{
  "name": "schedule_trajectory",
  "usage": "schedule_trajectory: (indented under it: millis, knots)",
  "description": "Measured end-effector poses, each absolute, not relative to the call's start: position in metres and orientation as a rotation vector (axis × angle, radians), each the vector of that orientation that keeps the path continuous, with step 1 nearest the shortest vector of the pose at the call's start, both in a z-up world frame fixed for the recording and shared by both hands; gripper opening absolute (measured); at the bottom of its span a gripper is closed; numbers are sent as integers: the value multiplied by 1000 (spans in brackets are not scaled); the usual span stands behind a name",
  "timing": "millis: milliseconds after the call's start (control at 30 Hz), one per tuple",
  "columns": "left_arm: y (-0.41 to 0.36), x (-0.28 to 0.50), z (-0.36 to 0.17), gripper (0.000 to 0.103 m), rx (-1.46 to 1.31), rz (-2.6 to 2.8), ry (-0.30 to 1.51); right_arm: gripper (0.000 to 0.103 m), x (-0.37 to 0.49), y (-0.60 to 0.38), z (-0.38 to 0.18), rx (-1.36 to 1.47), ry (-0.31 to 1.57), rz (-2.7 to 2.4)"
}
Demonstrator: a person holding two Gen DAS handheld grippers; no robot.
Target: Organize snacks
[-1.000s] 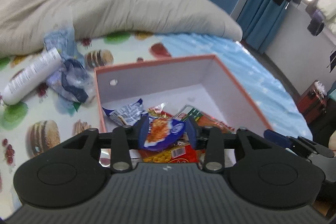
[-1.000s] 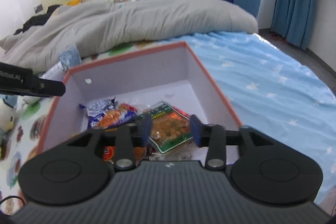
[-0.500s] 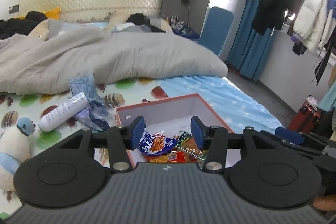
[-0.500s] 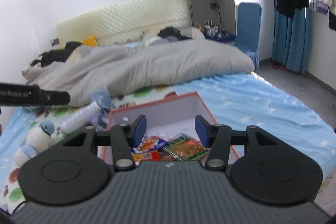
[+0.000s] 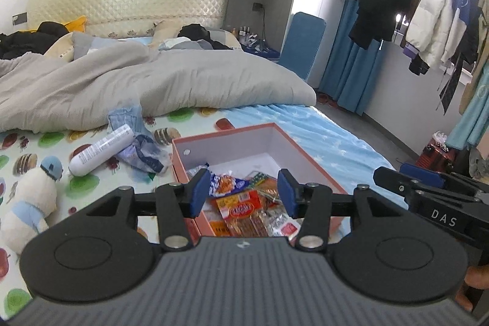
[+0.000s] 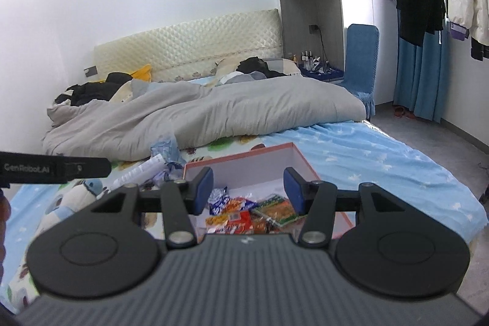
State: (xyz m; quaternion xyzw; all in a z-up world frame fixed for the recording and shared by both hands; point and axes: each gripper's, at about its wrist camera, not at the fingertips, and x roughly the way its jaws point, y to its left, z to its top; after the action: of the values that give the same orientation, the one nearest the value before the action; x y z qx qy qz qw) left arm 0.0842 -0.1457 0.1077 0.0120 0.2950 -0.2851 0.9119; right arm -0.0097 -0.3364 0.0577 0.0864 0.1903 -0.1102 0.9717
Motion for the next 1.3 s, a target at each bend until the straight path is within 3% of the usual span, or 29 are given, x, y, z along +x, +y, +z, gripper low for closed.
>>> schedule_trajectory:
  millis: [100,200,233,267,333,1300]
  knots:
    - [-139,75,103,56,25,-585,619,54,-20,-331,55,181,385,-237]
    - [-131,69,100,77,23,-568,613,55,-31,-327,52,184,386,-244]
    - [-127,64,100,87,19,-560,600,63,-34,-325,50,180,385,-247]
    - [-125,63,100,92,17,-555,591,79,-36,-324,50,177,381,-250]
    - [-120,58,99,98,19,-534,580,96,-40,-322,47,168,370,-259]
    - [-111,65,87,101,60,-495,631,96,-42,-310,29,173,415,-263]
